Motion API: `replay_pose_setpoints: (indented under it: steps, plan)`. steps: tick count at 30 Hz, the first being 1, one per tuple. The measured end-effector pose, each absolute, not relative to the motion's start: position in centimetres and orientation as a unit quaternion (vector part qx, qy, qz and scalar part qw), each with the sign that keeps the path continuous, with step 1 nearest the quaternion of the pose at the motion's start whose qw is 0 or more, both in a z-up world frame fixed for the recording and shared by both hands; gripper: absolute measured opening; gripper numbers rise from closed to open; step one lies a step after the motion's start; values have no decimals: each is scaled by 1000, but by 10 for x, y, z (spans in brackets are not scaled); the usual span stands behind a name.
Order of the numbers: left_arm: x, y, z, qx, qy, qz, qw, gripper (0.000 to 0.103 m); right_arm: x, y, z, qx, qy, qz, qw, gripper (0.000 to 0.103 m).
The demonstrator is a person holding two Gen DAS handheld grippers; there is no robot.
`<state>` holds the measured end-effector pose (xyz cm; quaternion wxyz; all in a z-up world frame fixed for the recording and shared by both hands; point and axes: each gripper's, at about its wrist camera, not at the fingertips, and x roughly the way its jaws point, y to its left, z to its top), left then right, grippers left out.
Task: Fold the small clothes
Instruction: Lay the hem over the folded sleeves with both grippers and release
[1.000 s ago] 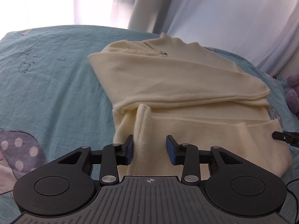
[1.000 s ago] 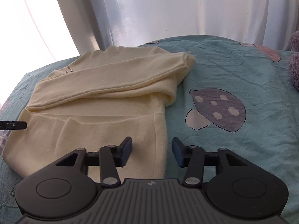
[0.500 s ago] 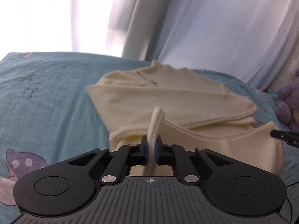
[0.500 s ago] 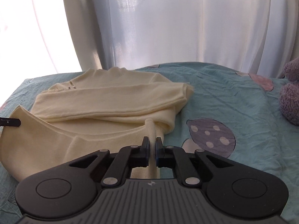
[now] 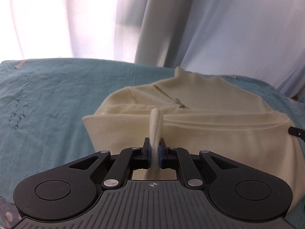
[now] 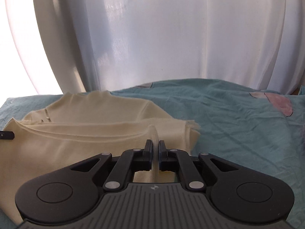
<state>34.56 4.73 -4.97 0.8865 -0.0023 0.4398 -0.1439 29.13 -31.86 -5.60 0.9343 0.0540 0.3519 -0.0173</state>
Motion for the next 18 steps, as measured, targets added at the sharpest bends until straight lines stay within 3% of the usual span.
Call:
replay_pose_setpoints:
  steps: [6,8,9,14,18]
  plan:
    - [348,57,-61,-37,436,-157,885,18,288,-318,-64,49,363,6,931,8]
    - [349,57,-63,-35,438,-158,884,17,291,-317,-64,41,367,13,929,8]
    - [349,56,-62,-33,438,-157,884,10,293,-315,-65,35,368,15,929,8]
    - [346,58,-44,-23,425,-146,893,9,291,-303,-55,0,352,15,936,5]
    - [363,63,-7,-35,383,-135,913,9,301,-297,-20,-15,288,9,957,5]
